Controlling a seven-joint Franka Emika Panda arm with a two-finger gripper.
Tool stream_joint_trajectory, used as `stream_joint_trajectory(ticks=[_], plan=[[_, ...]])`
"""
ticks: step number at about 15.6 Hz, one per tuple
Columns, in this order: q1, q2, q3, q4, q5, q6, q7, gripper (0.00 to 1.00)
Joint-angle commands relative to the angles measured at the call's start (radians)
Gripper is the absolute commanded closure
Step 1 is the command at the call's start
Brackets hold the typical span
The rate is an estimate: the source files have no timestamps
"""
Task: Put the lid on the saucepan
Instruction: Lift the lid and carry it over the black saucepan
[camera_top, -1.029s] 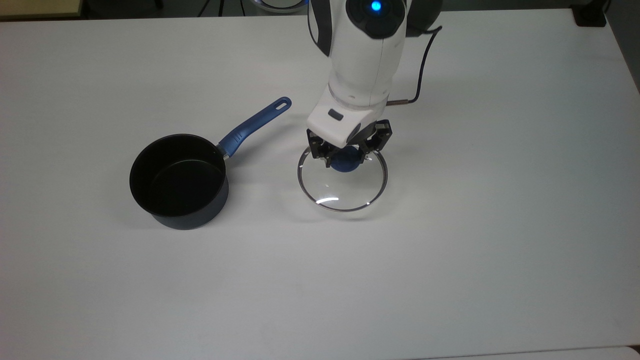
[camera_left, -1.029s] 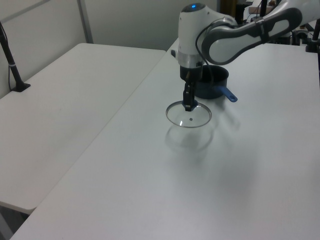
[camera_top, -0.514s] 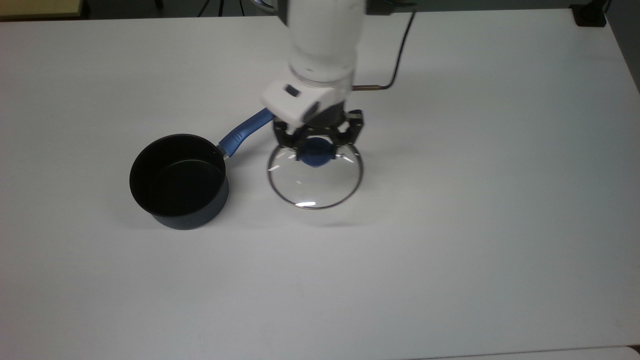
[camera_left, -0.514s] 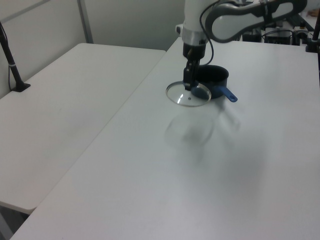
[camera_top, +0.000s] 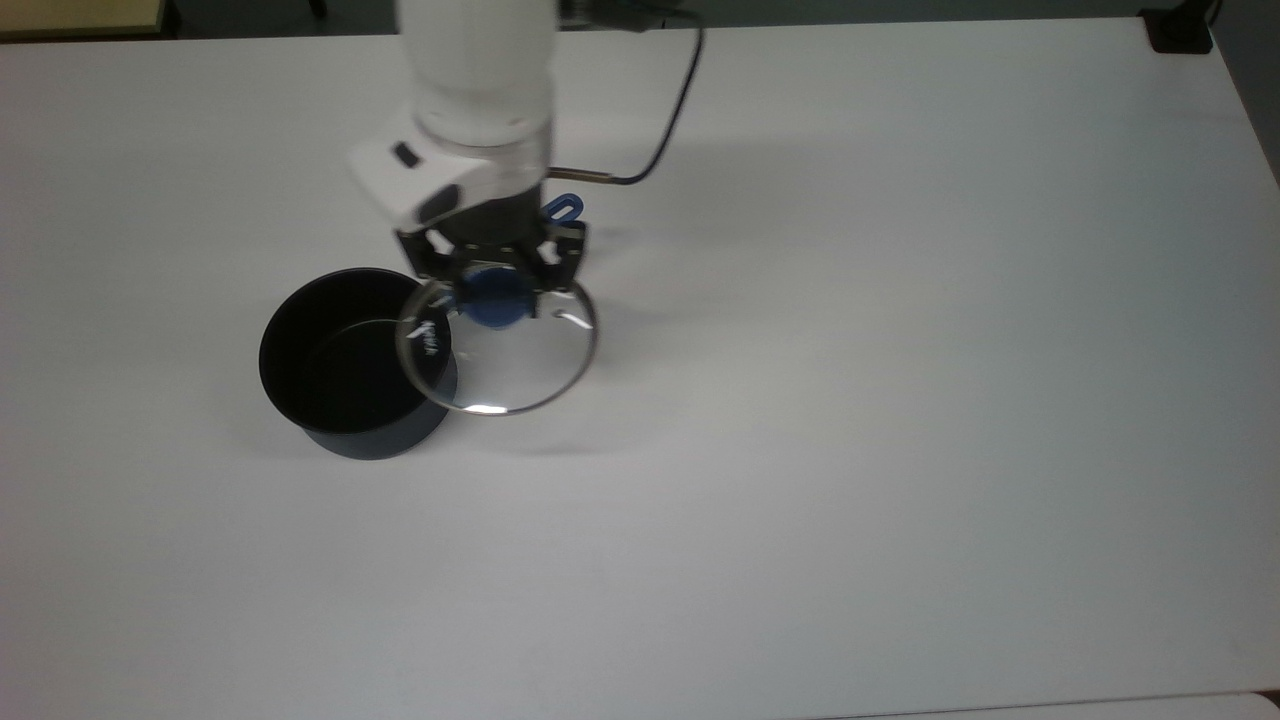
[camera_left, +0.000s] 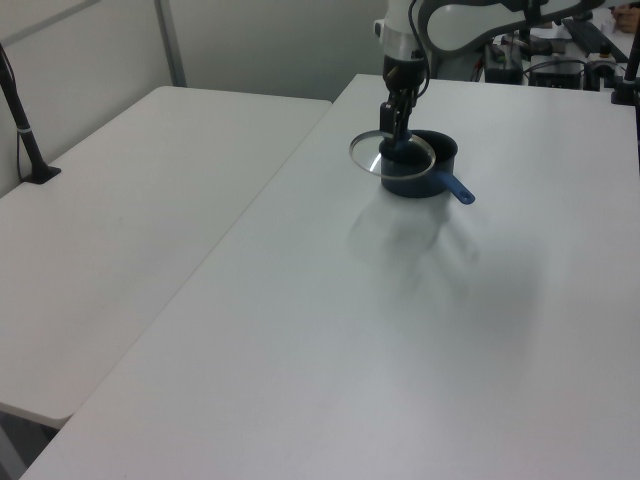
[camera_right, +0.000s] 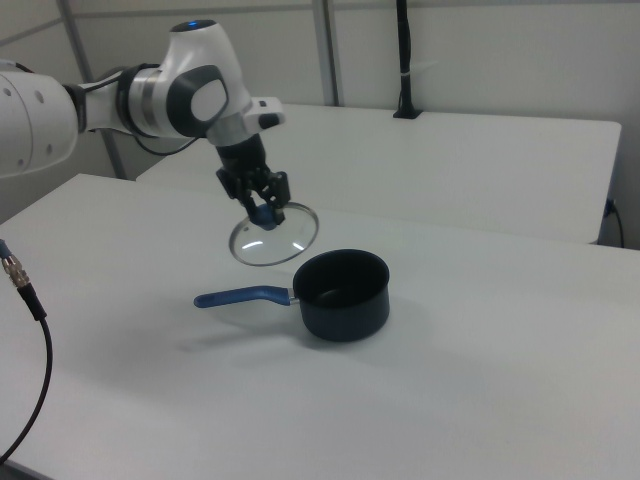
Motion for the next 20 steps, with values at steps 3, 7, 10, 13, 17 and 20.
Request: stream_joint_trajectory(ticks=[3,7,10,13,17,20], plan=[[-0.023,-0.015,-0.052,-0.006,0.01,-0.019,-0.024,0.6],[-0.049,-0.008,-0.077,-0.006,0.011,-0.017,-0.053,0.6],[-0.075,0.011,-0.081,-0.006,0.011,-0.01,-0.072,0.6],[-0.098,0.034,-0.084,-0.008,0.01,0.018,-0.079,0.6],[-0.118,0.06,-0.089,-0.006,0.013,0.068,-0.076,0.6],[-0.122,0.072,-0.089,0.003,0.034,0.079,-0.072,0.6]])
